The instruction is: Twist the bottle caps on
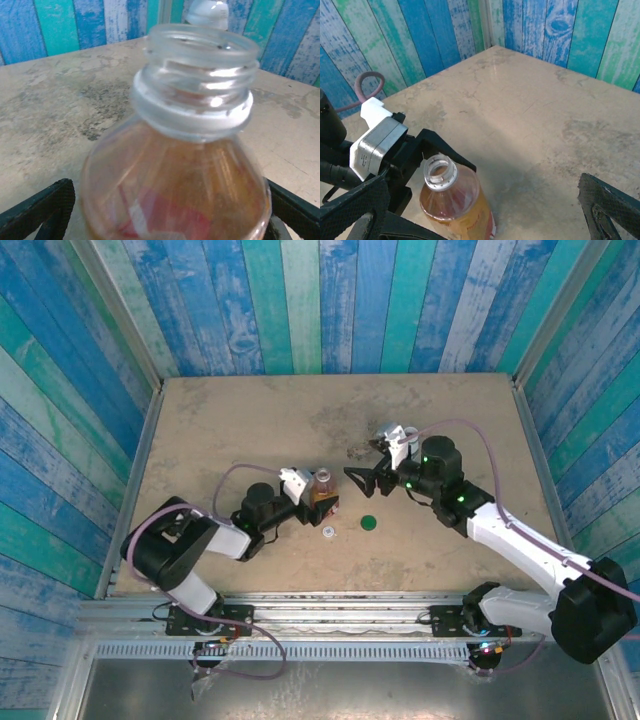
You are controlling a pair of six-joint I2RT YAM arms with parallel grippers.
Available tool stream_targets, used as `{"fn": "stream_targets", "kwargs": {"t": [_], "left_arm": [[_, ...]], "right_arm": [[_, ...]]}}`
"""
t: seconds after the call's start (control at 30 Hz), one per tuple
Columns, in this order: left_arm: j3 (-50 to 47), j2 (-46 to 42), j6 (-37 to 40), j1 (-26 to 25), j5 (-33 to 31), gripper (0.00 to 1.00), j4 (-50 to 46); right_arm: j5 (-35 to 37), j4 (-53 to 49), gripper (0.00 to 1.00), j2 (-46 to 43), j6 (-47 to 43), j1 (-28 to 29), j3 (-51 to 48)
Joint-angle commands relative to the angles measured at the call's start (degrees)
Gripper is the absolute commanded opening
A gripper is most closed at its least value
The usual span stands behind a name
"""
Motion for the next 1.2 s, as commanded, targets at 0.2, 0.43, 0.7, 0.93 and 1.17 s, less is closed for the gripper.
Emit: {"fn": "stream_targets", "kwargs": {"t": [0.2, 0.43, 0.7, 0.93, 1.17], "left_arm": [[0.20, 5.84, 1.10, -0.13, 3.10, 0.94, 9.80], [-0.50, 6.67, 3.09, -0.12, 1.52, 0.99, 10.36], [-1.84, 8.52, 3.86, -0.12, 0.54, 0.98, 14.92], [-1.76, 10.85, 4.86, -0.11, 1.19, 0.93, 16.73], [-2.16, 13.77, 4.33, -0.12, 1.40, 0.83, 21.80]], "right_arm": [[1.02, -1.67, 1.00, -0.01, -1.13, 0.49, -0.45], [5.29, -2.03, 1.00, -0.30, -0.68, 0.50, -1.02], [6.96, -1.96, 1.00, -0.47, -0.47, 0.49, -1.59], [7.17, -1.96, 1.00, 0.56, -0.31, 0.51, -1.01], [7.18, -1.99, 1.00, 1.70, -0.34, 0.49, -0.41]]}}
